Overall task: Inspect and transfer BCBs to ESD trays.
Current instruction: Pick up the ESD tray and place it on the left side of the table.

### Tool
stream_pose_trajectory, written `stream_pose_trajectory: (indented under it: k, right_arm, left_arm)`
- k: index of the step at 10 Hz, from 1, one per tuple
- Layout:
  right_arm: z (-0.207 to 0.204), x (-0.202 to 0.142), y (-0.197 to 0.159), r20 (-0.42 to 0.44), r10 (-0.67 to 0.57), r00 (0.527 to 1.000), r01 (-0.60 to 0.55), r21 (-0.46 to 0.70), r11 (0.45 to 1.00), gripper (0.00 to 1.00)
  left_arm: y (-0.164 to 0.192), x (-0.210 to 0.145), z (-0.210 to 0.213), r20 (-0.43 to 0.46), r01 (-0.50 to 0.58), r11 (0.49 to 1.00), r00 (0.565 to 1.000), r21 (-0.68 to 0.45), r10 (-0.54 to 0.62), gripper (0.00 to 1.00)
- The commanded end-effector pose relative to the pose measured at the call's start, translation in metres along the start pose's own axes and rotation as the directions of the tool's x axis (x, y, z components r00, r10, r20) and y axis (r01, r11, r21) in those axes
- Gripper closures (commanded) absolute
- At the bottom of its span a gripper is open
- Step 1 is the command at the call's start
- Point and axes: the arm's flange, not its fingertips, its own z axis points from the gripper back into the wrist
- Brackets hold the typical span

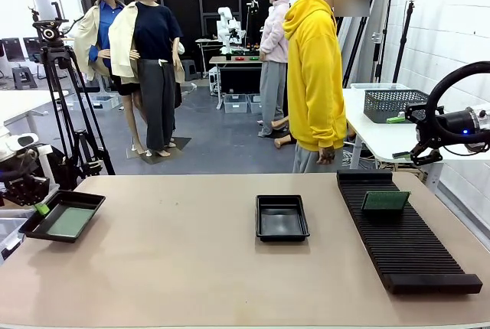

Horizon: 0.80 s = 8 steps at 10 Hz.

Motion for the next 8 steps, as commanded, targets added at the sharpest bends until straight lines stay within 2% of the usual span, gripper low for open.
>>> stream_pose_trajectory:
  k: [1,8]
  right_arm:
    - [-0.001,-0.002,-0.001,0.006,0.004,1.0,-0.003,-0.015,1.0,0.0]
    - [-0.001,-0.002,-0.001,0.006,0.004,1.0,-0.003,-0.015,1.0,0.0]
  left_arm:
    - [0.012,0.01,0.002,0.011,0.023,0.998,1.0,-0.064,-0.022,1.0]
    - [0.034,0.019,-0.01,-0.007,0.002,0.992,1.0,-0.124,-0.003,1.0]
